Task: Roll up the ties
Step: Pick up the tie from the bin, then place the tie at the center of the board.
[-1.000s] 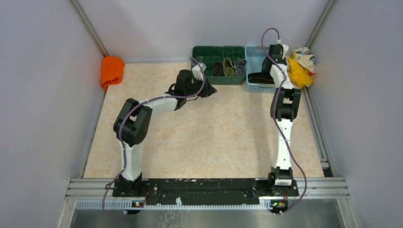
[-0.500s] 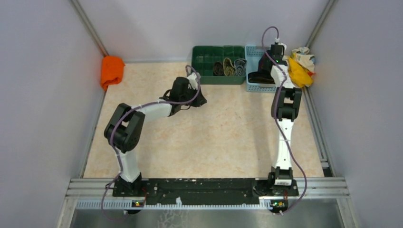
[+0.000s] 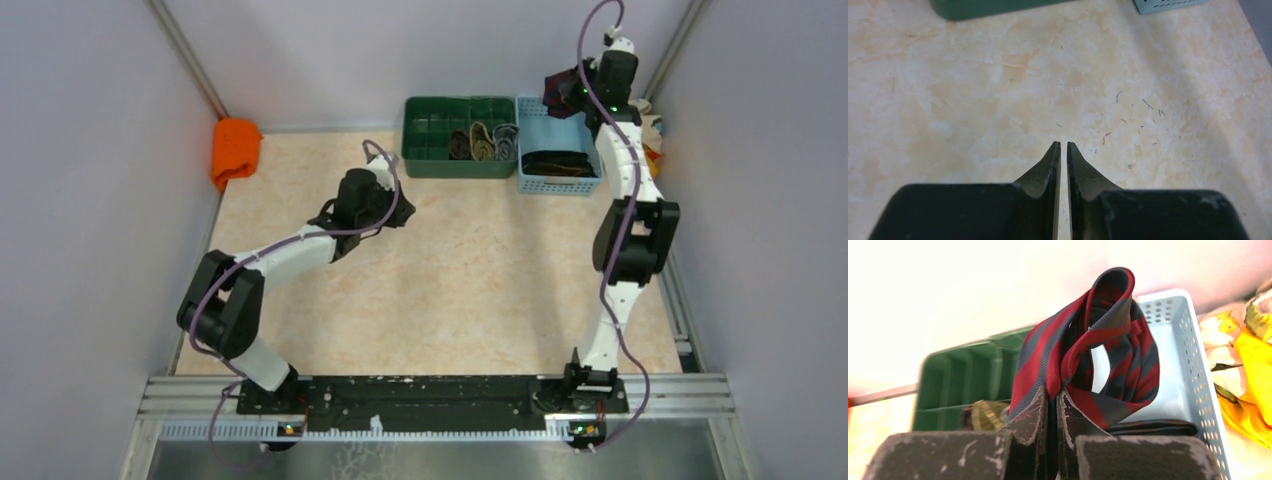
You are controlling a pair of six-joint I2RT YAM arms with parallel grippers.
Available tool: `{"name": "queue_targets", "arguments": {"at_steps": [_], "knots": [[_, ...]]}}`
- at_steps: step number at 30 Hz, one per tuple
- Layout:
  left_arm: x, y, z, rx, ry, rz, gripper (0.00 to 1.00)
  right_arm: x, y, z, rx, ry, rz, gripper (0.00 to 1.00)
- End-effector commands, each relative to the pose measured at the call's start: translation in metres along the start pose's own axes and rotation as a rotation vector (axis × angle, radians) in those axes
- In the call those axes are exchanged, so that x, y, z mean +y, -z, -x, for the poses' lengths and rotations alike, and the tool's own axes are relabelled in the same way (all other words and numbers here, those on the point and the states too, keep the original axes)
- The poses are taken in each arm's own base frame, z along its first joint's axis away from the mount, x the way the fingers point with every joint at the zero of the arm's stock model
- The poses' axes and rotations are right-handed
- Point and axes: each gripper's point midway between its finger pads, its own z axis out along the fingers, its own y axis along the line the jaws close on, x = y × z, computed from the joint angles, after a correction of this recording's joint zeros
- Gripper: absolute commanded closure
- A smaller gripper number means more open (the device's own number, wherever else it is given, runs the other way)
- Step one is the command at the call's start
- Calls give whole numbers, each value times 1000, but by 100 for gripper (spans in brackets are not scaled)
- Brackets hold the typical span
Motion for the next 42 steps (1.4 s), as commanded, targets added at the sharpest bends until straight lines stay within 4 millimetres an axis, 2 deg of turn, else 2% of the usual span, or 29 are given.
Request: {"name": "queue_targets", "arguments": {"at_steps": [1,4,6,10,11,12,13,16,18,20,22,27,31,35,39,41,42], "knots": [[-8,20,15,-47,5,-7,86,76,104,87,-198,24,208,100],[-17,36,23,-77,8,-33,85,98,156,84,-190,10,300,100],[-24,45,26,-88,9,-60,85,111,187,73,-150,-15,355,100],[-36,65,25,-85,27,-74,85,132,244,31,-49,-19,428,100],[-38,71,25,-89,32,-72,85,140,253,3,17,-17,451,100],[-40,76,24,-88,39,-73,85,150,269,-8,37,-13,490,100],[-41,81,23,-86,48,-73,85,154,278,-36,92,-31,514,100],[-43,92,15,-51,68,-64,85,174,316,-89,213,-48,610,100],[-44,99,13,-51,70,-47,85,181,335,-129,321,-45,640,100],[-41,108,0,-32,68,-22,85,187,353,-169,430,-53,673,100],[-37,119,3,-65,78,14,85,192,366,-208,532,-60,688,100],[-25,141,9,-99,64,94,85,183,371,-291,713,-59,629,100],[-17,145,-1,-85,64,123,85,172,351,-337,801,-27,549,100],[-15,144,-9,-74,70,126,85,181,333,-357,835,10,526,100],[-10,145,-7,-85,57,151,85,201,316,-361,852,22,565,100],[-6,146,-6,-92,51,171,85,212,305,-357,844,28,573,95],[-5,146,-5,-95,48,176,85,218,300,-355,842,29,582,87]]}}
